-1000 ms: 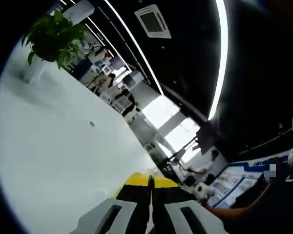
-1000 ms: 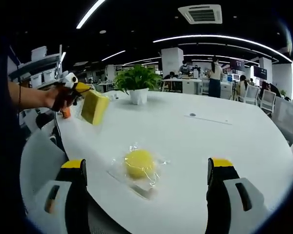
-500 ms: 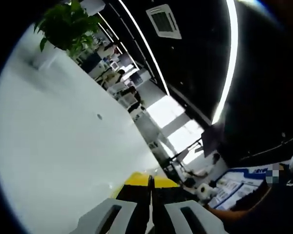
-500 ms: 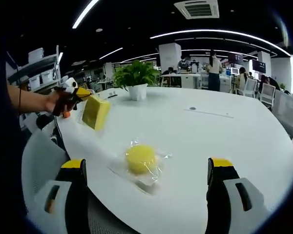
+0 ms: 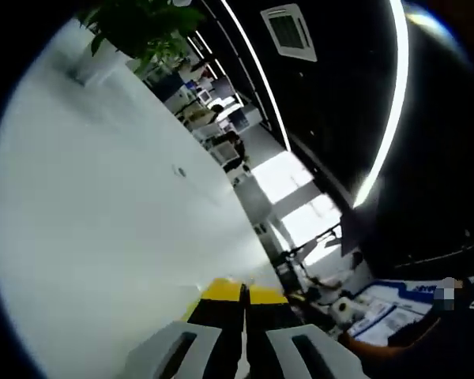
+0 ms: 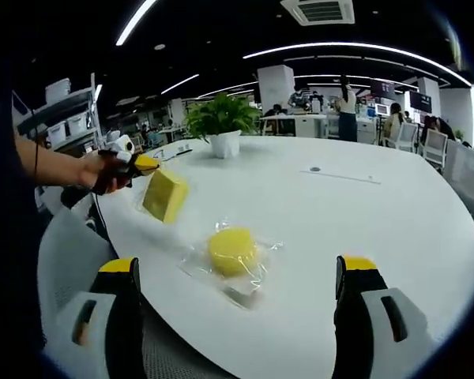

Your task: Compare the silicone blocks by pressing each to a similar depth, holding the contact briefly, and releasing to observe deformation and rebound differences across the visible hardness samples.

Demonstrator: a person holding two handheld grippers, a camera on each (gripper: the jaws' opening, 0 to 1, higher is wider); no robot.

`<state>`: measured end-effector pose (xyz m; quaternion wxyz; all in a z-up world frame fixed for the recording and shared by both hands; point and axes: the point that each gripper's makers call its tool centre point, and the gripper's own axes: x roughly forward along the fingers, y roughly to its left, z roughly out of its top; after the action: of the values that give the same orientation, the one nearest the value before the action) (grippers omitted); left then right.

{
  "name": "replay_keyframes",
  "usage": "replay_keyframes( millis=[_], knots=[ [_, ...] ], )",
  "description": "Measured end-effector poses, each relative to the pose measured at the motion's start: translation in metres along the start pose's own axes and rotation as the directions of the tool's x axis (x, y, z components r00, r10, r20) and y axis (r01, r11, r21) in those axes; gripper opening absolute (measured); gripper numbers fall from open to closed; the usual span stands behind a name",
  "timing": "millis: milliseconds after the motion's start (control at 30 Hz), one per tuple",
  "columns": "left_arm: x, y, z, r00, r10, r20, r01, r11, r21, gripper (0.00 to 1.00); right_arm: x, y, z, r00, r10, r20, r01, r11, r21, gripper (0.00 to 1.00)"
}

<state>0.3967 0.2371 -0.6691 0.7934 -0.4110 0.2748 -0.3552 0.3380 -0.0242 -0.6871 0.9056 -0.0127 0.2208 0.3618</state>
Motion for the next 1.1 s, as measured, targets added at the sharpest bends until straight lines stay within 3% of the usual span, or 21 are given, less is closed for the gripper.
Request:
replay_keyframes(
  millis=[233, 333, 400, 567, 633, 733, 1000, 1100],
  knots=[
    [-0.001, 0.024, 0.003, 0.999, 0.053, -0.005, -0.053, 0.999, 0.009, 0.0, -0.002, -0.001, -0.005, 1.0, 0.003, -0.015, -0.003, 1.0, 0.013, 0.96],
    [-0.002, 0.034, 0.007, 0.998, 0.069, -0.007, -0.068, 0.996, 0.056, 0.0, -0.003, -0.002, -0.005, 1.0, -0.003, -0.016, 0.003, 1.0, 0.022, 0.96],
    [-0.004, 0.046, 0.008, 0.993, 0.114, -0.016, -0.111, 0.986, 0.128, 0.0, -0.003, -0.004, -0.003, 1.0, -0.007, -0.012, 0.007, 0.999, 0.035, 0.96],
    [-0.004, 0.061, 0.013, 0.989, 0.148, -0.013, -0.145, 0.978, 0.151, 0.0, -0.002, -0.008, 0.001, 1.0, -0.019, 0.001, 0.019, 0.998, 0.059, 0.96],
    [-0.003, 0.066, 0.014, 0.987, 0.16, -0.017, -0.154, 0.972, 0.179, 0.0, -0.002, -0.009, 0.001, 1.0, -0.022, 0.002, 0.022, 0.998, 0.062, 0.96],
    [-0.001, 0.078, 0.015, 0.978, 0.205, -0.03, -0.188, 0.941, 0.28, 0.0, -0.002, -0.01, -0.002, 1.0, -0.024, -0.004, 0.024, 0.998, 0.066, 0.96],
    [0.002, 0.093, 0.009, 0.967, 0.247, -0.067, -0.208, 0.911, 0.355, 0.0, 0.0, -0.004, -0.014, 0.999, -0.021, -0.036, 0.023, 0.997, 0.068, 0.96],
    [0.003, 0.099, 0.008, 0.957, 0.279, -0.083, -0.231, 0.901, 0.367, 0.0, 0.0, -0.003, -0.016, 0.999, -0.02, -0.041, 0.023, 0.997, 0.071, 0.96]
  ],
)
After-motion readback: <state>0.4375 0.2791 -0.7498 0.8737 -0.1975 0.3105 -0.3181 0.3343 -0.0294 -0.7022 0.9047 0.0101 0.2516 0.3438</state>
